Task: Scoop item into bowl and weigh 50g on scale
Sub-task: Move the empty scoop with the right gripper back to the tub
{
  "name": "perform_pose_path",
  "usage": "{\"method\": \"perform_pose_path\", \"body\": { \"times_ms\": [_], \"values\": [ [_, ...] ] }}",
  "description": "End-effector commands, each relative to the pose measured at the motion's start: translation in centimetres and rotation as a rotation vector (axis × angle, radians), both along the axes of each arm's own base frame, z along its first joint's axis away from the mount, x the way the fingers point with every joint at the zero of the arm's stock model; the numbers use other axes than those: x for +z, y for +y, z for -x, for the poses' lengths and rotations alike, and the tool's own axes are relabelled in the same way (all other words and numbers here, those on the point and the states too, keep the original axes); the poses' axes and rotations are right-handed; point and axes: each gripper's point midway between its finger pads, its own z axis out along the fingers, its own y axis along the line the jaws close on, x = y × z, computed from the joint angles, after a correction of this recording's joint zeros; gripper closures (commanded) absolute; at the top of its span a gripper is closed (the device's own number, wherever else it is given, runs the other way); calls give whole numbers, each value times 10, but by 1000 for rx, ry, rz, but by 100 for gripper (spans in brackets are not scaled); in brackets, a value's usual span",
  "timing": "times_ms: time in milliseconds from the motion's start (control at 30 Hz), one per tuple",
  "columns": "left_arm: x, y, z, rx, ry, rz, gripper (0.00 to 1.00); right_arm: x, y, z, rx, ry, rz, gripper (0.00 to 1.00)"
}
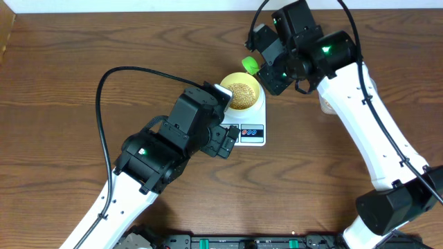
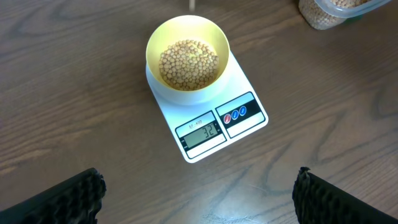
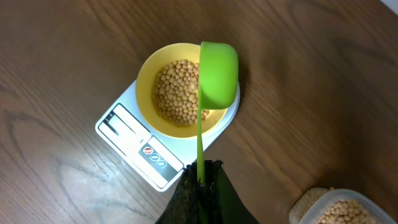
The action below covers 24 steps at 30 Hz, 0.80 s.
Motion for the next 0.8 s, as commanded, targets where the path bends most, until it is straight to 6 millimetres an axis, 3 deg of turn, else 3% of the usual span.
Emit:
{"method": "perform_pose_path", "body": {
  "times_ms": [0,333,567,767],
  "values": [
    [3,2,-4,24,-5,5,2,9,6,3,58,-43,18,99],
    [3,2,-4,24,-5,5,1,7,2,4,47,-54,67,99],
    [3,2,-4,24,-5,5,1,4,-51,-5,-204,-73,252,99],
    [3,2,-4,24,-5,5,1,0,-101,-6,-510,-21,280,99]
  ]
}}
